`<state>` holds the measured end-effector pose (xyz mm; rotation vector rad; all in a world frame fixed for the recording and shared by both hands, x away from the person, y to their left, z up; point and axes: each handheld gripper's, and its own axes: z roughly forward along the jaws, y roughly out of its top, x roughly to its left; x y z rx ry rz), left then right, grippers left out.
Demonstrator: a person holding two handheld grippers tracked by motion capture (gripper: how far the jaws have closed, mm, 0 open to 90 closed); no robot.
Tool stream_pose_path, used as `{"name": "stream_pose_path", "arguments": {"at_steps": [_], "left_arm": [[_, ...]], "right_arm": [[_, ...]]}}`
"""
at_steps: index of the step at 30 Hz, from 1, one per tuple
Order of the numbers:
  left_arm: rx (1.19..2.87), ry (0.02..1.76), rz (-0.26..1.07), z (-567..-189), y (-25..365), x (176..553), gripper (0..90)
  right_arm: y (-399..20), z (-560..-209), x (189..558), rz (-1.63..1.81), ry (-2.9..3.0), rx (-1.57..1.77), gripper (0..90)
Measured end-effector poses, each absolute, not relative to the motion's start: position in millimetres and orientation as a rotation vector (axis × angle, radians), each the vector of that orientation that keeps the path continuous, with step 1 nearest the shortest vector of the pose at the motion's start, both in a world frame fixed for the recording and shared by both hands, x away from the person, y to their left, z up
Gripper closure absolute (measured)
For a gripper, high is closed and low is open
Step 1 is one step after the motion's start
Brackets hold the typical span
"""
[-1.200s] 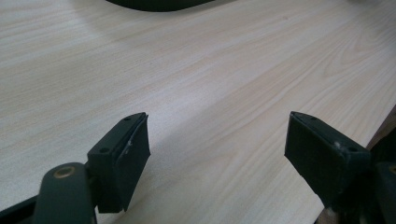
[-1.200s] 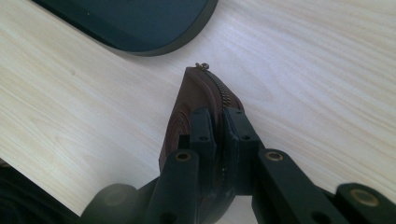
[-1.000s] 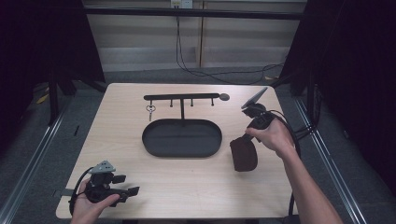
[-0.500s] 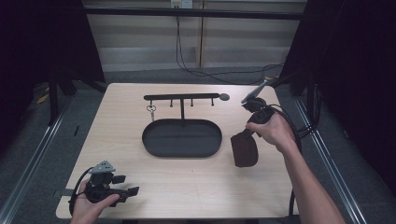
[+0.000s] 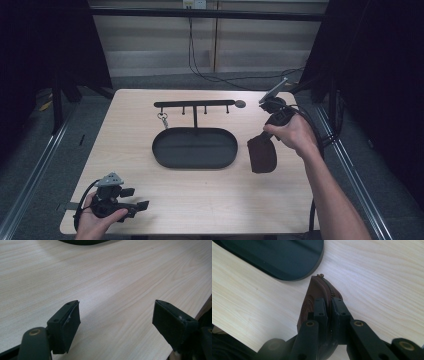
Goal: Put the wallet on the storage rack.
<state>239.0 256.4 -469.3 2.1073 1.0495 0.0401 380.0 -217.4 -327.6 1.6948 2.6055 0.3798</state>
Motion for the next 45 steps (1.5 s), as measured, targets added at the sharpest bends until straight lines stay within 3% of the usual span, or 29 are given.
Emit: {"name": "stream_pose_path", "arguments": {"at_steps": [22, 45], "left_arm": [[2.109, 1.045, 0.036, -469, 257, 239, 22.1], [2.102, 1.046, 0.03, -469, 258, 238, 22.0]], "right_arm": [[-199, -302, 400, 0.55, 2.55, 1.701, 83.9], [-183, -326, 426, 0.828, 2.479, 1.792, 84.6]]}}
